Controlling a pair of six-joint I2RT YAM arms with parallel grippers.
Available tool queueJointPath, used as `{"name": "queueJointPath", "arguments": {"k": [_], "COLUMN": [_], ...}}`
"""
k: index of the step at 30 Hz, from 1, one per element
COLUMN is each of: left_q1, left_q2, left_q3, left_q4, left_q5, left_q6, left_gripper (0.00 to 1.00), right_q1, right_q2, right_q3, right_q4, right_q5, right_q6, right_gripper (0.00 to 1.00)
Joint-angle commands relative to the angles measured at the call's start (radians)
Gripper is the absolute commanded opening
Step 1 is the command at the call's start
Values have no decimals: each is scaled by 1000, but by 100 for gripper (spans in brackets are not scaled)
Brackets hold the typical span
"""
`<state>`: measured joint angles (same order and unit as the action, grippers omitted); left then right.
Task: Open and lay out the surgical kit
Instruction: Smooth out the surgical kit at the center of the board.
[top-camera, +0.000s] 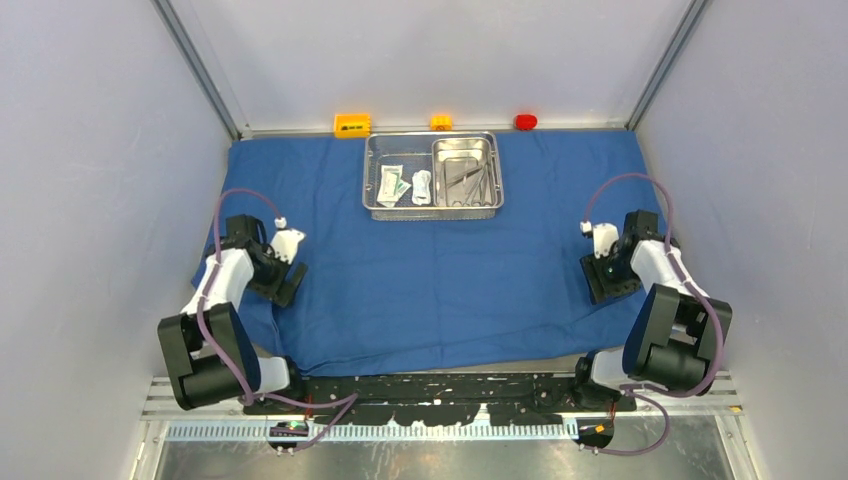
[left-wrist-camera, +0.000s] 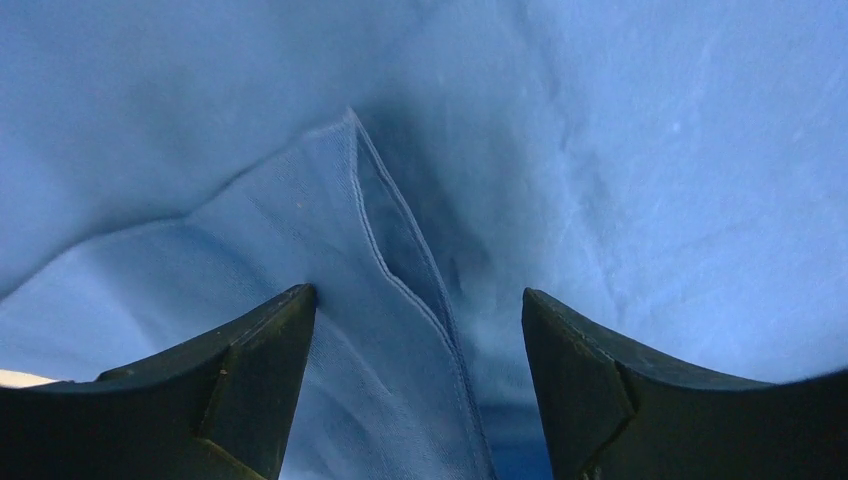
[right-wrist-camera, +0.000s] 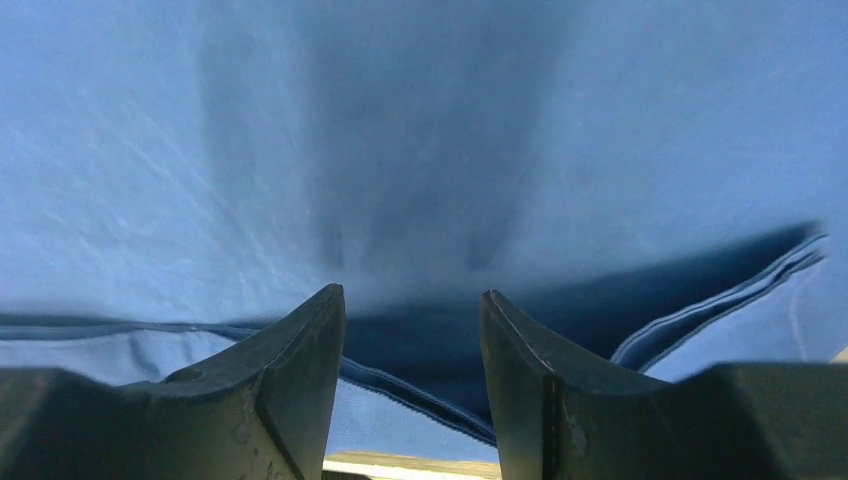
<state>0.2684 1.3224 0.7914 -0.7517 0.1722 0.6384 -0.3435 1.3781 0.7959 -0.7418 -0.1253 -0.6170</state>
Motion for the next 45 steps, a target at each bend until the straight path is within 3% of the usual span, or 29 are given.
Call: {"name": "queueJointPath", "arguments": {"k": [1,9,15,20,30,35,40,45], "left_q1": [2,4,16,16,16,16,16,15], "left_q2": [-42,-138,-348,-483,-637,-709,-677,-593], "left_q3": [-58,-207,-244,-265,-208,-177,-80,45], "left_q4": [8,18,-102,-167,-476,-532,-544,-562], "left_q5": [-68,-272,-292,-352,-437,-533,-581,-541], "left_q6": [83,182,244,312,377,387,327,225], "left_gripper": [77,72,69,69,67,67,67,66], "right_q1": [-1,-1,-4,-4,-4,-3,-3,-3], "right_q2": [-64,-259,-488,-580,-655,-634,-556,-464], "right_q3": [-66,-205,-264,-275,-148,-35,57,123], "right_q4": [8,-68,-216,-328,-556,-584,-579,-540], "right_q5": [93,243,312,354,362,309,240,175], "right_q6": [-82,-175,-262,-303,-339,-319,-289,-255], "right_gripper": [56,52,50,50,50,50,51,51]}}
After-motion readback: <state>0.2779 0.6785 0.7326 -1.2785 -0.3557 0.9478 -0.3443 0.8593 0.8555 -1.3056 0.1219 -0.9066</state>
